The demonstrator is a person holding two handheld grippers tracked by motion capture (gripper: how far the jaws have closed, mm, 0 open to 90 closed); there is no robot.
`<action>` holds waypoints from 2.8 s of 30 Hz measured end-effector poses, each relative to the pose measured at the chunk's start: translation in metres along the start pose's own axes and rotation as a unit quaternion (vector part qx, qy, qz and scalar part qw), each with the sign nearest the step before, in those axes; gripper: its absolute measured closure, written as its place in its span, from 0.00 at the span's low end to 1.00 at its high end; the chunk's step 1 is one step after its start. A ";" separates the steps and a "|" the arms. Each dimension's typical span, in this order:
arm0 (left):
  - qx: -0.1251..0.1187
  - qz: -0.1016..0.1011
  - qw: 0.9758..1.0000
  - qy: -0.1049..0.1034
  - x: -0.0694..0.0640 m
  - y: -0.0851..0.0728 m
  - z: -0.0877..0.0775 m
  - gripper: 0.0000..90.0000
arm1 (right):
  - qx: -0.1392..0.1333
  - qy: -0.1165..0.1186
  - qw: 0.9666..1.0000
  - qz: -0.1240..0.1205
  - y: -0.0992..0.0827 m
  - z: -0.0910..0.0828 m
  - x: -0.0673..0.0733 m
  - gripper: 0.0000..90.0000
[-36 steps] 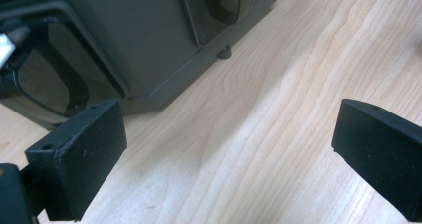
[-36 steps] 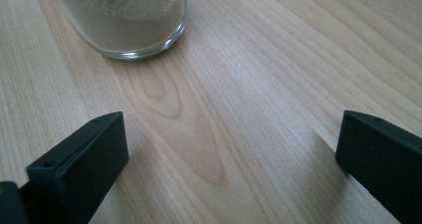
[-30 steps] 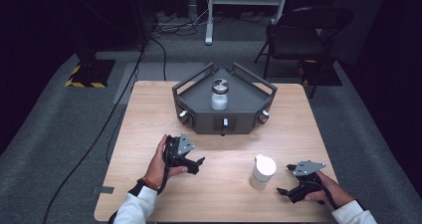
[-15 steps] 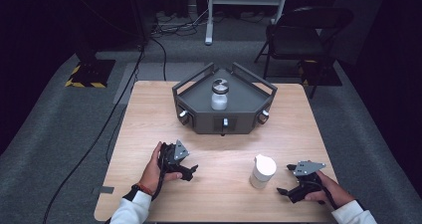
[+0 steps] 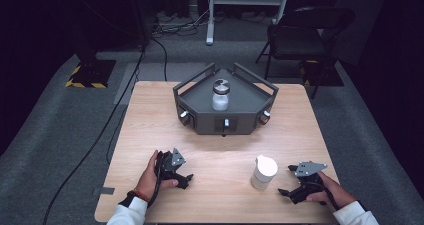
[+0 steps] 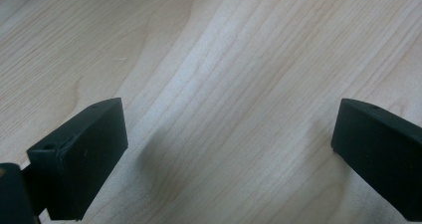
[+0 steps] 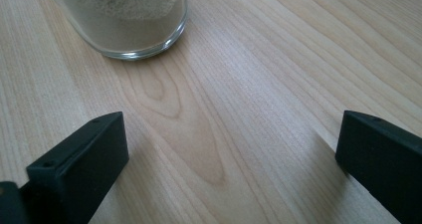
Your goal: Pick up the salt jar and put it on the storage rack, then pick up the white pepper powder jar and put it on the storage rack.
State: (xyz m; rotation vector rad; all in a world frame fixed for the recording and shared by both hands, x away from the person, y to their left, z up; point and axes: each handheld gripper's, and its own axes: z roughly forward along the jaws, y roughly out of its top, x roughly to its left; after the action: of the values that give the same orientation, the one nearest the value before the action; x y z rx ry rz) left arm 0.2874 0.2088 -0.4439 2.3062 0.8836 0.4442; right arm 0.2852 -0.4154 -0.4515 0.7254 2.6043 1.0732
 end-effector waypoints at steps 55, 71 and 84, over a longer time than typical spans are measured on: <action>-0.027 -0.041 0.999 -0.022 0.014 -0.018 0.004 0.00 | 0.000 0.000 1.000 -0.002 0.000 0.000 -0.001 0.00; -0.027 -0.043 0.999 -0.020 0.013 -0.018 0.004 0.00 | 0.001 -0.002 1.000 0.001 0.000 -0.001 0.001 0.00; -0.027 -0.044 0.998 -0.019 0.012 -0.017 0.004 0.00 | 0.000 0.007 1.000 -0.009 0.008 -0.004 0.005 0.01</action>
State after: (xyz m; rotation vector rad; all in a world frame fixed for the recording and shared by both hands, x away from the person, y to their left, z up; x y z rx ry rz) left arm 0.2902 0.2251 -0.4572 2.2098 0.9399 0.3795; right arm 0.2824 -0.4107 -0.4429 0.6955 2.6167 1.0768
